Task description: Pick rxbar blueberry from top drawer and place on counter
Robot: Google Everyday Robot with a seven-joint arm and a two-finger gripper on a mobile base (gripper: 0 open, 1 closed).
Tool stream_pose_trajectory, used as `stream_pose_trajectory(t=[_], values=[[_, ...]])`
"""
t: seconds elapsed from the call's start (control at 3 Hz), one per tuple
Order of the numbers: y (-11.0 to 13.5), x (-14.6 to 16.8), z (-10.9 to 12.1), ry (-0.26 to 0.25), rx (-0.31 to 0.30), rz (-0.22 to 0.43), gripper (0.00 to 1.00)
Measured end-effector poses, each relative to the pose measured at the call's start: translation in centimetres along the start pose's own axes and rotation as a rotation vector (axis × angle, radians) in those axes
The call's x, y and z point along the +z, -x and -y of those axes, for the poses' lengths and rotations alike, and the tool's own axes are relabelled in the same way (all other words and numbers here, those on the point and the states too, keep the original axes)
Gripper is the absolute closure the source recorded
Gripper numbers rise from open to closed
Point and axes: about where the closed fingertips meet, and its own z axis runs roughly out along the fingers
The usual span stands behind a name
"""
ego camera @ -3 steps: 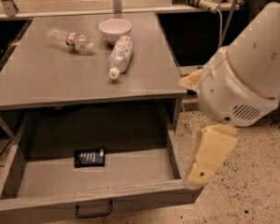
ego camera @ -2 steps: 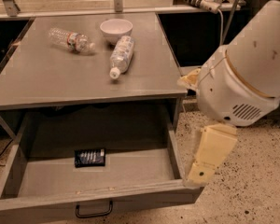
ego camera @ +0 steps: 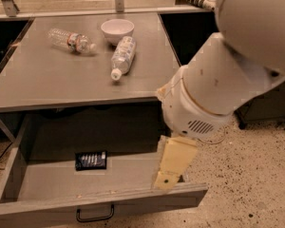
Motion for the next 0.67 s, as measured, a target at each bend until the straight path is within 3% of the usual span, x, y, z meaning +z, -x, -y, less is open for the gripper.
stream_pose_trajectory(t=[0.33,0.67], values=[[2.11,7.44,4.1,-0.042,0.006,-0.002,0.0],[2.12,7.45,4.1,-0.043,0.006,-0.001,0.0]])
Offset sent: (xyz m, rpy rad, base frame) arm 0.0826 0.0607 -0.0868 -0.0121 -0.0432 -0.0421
